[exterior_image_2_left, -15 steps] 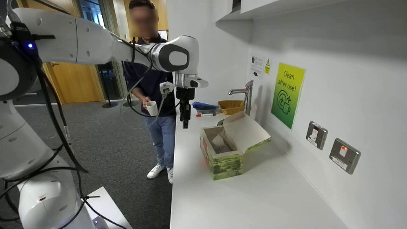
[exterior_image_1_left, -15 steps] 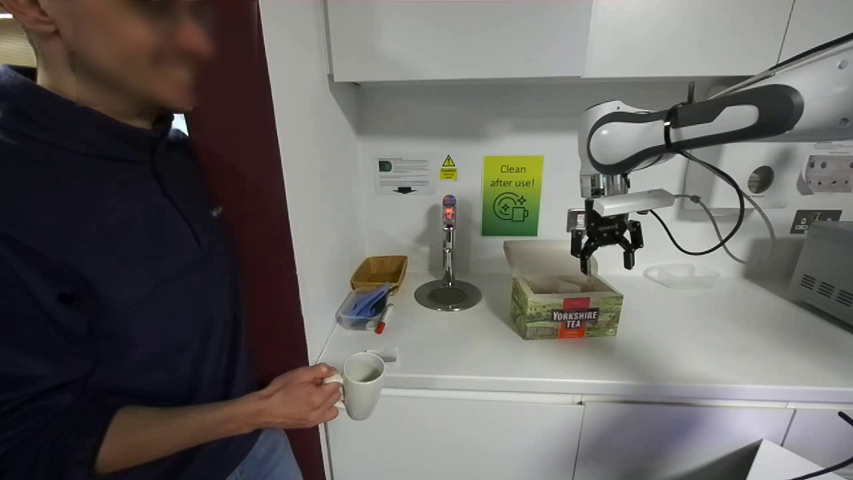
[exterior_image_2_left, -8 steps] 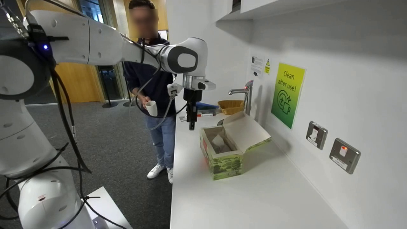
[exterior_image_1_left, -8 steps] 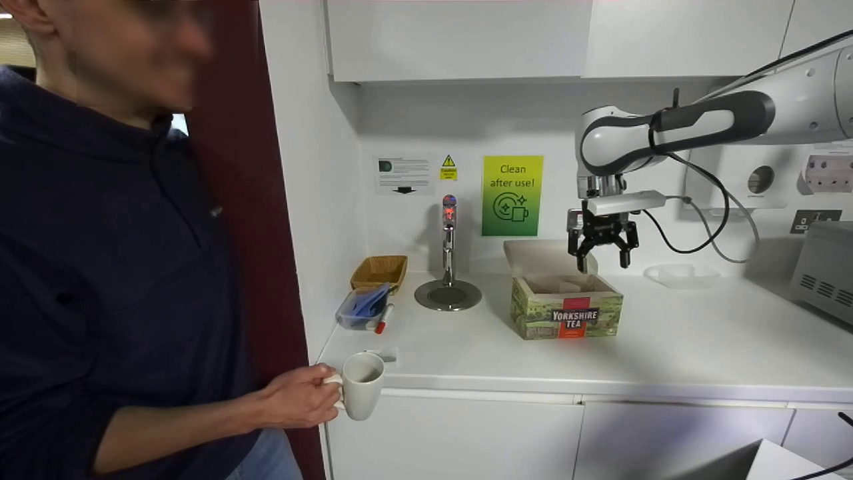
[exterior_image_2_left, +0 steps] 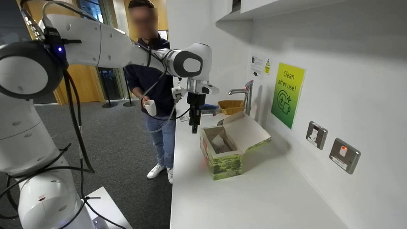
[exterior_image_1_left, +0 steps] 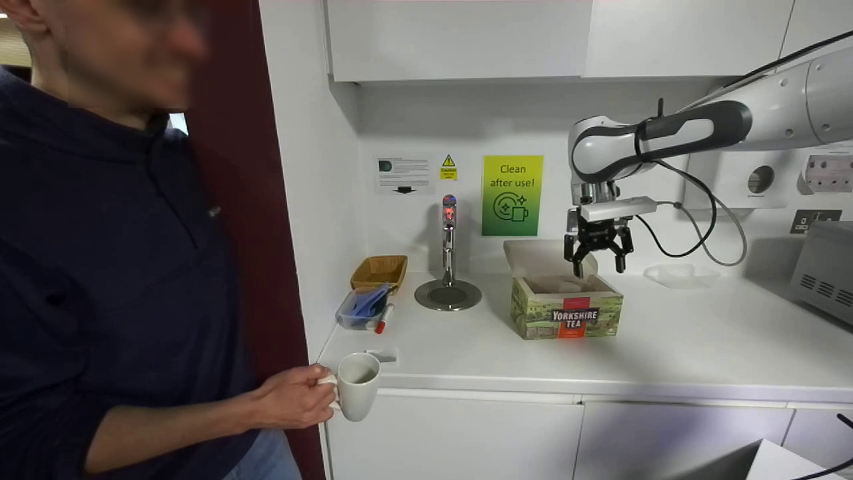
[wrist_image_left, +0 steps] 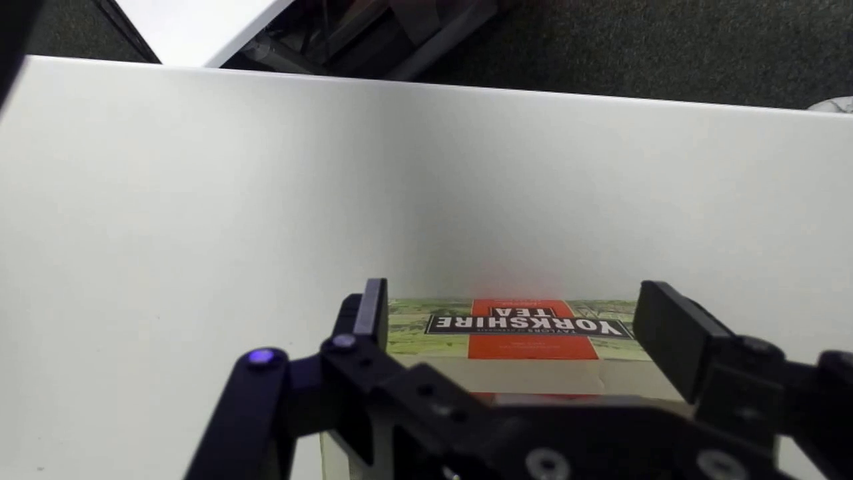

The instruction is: Pick up one tea bag from the green box and put it into the white mug

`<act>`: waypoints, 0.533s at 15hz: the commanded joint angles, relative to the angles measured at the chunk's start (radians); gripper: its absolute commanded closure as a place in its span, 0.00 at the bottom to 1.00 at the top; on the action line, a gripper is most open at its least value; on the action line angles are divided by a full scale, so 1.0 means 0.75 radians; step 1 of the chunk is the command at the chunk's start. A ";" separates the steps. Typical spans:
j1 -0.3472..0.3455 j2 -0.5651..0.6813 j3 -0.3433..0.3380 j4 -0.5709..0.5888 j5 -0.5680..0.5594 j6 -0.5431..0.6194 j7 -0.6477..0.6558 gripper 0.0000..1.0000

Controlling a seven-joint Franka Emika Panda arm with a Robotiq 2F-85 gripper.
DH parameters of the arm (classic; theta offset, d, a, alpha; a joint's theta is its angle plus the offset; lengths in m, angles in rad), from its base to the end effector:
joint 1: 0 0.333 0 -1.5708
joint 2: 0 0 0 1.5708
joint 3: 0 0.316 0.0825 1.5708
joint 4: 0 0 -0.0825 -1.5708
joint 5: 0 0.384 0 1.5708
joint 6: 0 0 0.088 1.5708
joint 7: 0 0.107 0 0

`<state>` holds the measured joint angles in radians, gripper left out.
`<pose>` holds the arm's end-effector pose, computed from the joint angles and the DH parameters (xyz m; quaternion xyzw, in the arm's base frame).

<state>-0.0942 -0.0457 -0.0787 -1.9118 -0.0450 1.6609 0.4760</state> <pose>0.5151 -0.0950 0.4969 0.9441 -0.3127 -0.0982 0.0355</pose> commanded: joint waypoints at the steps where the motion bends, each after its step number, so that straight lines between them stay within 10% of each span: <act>1: -0.011 0.046 -0.014 0.056 0.024 -0.020 0.009 0.00; 8: -0.015 0.091 -0.039 0.096 0.043 -0.030 -0.001 0.00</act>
<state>-0.0945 -0.0054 -0.0985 -1.8925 -0.0435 1.6609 0.4761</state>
